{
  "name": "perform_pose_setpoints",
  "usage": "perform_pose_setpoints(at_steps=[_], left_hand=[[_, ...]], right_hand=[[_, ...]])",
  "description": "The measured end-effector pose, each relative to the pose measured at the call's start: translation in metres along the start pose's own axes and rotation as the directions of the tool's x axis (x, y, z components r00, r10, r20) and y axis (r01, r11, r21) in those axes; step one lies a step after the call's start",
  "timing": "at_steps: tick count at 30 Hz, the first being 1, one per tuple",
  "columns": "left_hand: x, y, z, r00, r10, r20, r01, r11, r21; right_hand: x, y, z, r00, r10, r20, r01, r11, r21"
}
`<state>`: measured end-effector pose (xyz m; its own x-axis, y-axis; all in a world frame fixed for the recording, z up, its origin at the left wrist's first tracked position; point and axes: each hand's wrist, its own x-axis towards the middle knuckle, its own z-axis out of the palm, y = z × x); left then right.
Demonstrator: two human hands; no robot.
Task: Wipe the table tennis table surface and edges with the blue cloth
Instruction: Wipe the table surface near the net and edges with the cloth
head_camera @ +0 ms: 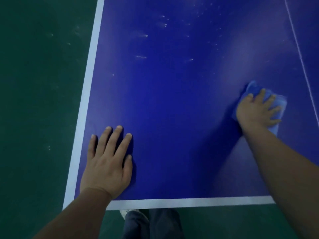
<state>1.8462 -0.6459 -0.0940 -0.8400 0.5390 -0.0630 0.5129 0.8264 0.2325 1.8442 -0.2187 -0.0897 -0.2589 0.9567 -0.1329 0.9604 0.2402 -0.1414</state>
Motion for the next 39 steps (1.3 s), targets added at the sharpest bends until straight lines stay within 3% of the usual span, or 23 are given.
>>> perform_pose_setpoints(at_steps=[1, 3, 4, 6, 8, 9, 10, 11, 14, 15, 18, 20, 22, 24, 26, 28, 29, 30, 31, 34, 36, 38, 39], left_hand=[[-0.001, 0.0, 0.0, 1.0, 0.003, 0.002, -0.003, 1.0, -0.003], [0.0, 0.0, -0.002, 1.0, 0.003, 0.007, -0.003, 1.0, -0.004], [0.0, 0.0, -0.002, 1.0, 0.002, 0.011, -0.002, 1.0, 0.001], [-0.001, 0.001, -0.002, 1.0, 0.002, 0.004, -0.002, 1.0, -0.003], [-0.001, 0.001, -0.003, 1.0, -0.002, -0.013, 0.001, 1.0, -0.019], [-0.001, 0.001, -0.002, 1.0, -0.003, -0.013, 0.003, 1.0, -0.022], [-0.001, 0.001, -0.003, 1.0, -0.006, -0.006, 0.006, 1.0, -0.024], [-0.001, 0.001, -0.003, 1.0, -0.009, 0.004, 0.009, 1.0, -0.026], [-0.002, 0.002, -0.003, 1.0, -0.008, 0.022, 0.009, 1.0, -0.02], [-0.002, 0.002, -0.002, 1.0, -0.005, 0.029, 0.005, 1.0, -0.017], [0.0, 0.0, -0.001, 0.999, 0.0, 0.046, 0.001, 1.0, -0.018], [0.0, -0.001, -0.001, 0.998, 0.0, 0.057, 0.001, 1.0, -0.015], [0.0, -0.001, -0.003, 0.998, 0.003, 0.057, -0.002, 1.0, -0.029], [0.001, -0.001, -0.003, 0.999, 0.01, 0.045, -0.008, 1.0, -0.029], [0.001, -0.001, -0.003, 0.999, 0.01, 0.035, -0.009, 0.999, -0.035], [0.002, -0.001, -0.002, 1.0, 0.007, 0.027, -0.006, 0.999, -0.038], [0.002, 0.0, -0.002, 1.0, 0.008, 0.023, -0.007, 0.999, -0.041], [0.002, 0.0, -0.001, 1.0, 0.009, 0.019, -0.008, 0.999, -0.044], [0.001, -0.001, 0.0, 1.0, 0.01, 0.018, -0.009, 0.999, -0.043], [0.001, -0.002, 0.002, 0.999, 0.014, 0.048, -0.012, 0.999, -0.034], [0.001, -0.002, 0.003, 0.999, 0.016, 0.051, -0.014, 0.999, -0.034], [0.0, -0.002, 0.002, 0.999, 0.021, 0.05, -0.019, 0.999, -0.041], [0.0, -0.003, 0.002, 0.999, 0.022, 0.048, -0.02, 0.999, -0.044]], right_hand=[[-0.013, -0.028, 0.008, 0.999, -0.043, -0.004, 0.043, 0.999, -0.007], [-0.066, -0.088, 0.033, 0.947, -0.32, -0.01, 0.319, 0.947, -0.048], [-0.104, -0.115, 0.045, 0.872, -0.489, -0.001, 0.488, 0.87, -0.065], [-0.182, -0.148, 0.062, 0.601, -0.797, 0.063, 0.799, 0.597, -0.076], [-0.214, -0.151, 0.065, 0.372, -0.917, 0.142, 0.928, 0.369, -0.047], [-0.205, -0.144, 0.062, 0.33, -0.932, 0.149, 0.944, 0.329, -0.032], [-0.185, -0.133, 0.057, 0.353, -0.926, 0.135, 0.936, 0.349, -0.048], [-0.159, -0.119, 0.053, 0.433, -0.895, 0.111, 0.901, 0.425, -0.089], [-0.069, -0.074, 0.029, 0.774, -0.633, 0.018, 0.627, 0.762, -0.16], [-0.047, -0.062, 0.02, 0.851, -0.525, 0.021, 0.522, 0.842, -0.137], [-0.028, -0.06, 0.014, 0.946, -0.321, 0.035, 0.323, 0.944, -0.072], [-0.055, -0.089, 0.025, 0.96, -0.281, 0.0, 0.281, 0.958, -0.051], [-0.106, -0.129, 0.043, 0.892, -0.452, -0.025, 0.45, 0.891, -0.062], [-0.17, -0.165, 0.061, 0.718, -0.696, -0.005, 0.695, 0.717, -0.059], [-0.224, -0.181, 0.071, 0.488, -0.871, 0.056, 0.873, 0.486, -0.046], [-0.235, -0.177, 0.073, 0.301, -0.948, 0.108, 0.954, 0.3, -0.02], [-0.222, -0.172, 0.069, 0.256, -0.959, 0.121, 0.966, 0.256, -0.02], [-0.204, -0.166, 0.065, 0.274, -0.954, 0.121, 0.962, 0.271, -0.037], [-0.183, -0.158, 0.061, 0.342, -0.933, 0.112, 0.939, 0.337, -0.065], [-0.124, -0.131, 0.046, 0.649, -0.758, 0.068, 0.76, 0.641, -0.102], [-0.118, -0.127, 0.044, 0.798, -0.6, 0.053, 0.603, 0.794, -0.078], [-0.147, -0.146, 0.052, 0.842, -0.538, 0.028, 0.539, 0.839, -0.075], [-0.17, -0.161, 0.058, 0.807, -0.59, 0.021, 0.59, 0.803, -0.086]])
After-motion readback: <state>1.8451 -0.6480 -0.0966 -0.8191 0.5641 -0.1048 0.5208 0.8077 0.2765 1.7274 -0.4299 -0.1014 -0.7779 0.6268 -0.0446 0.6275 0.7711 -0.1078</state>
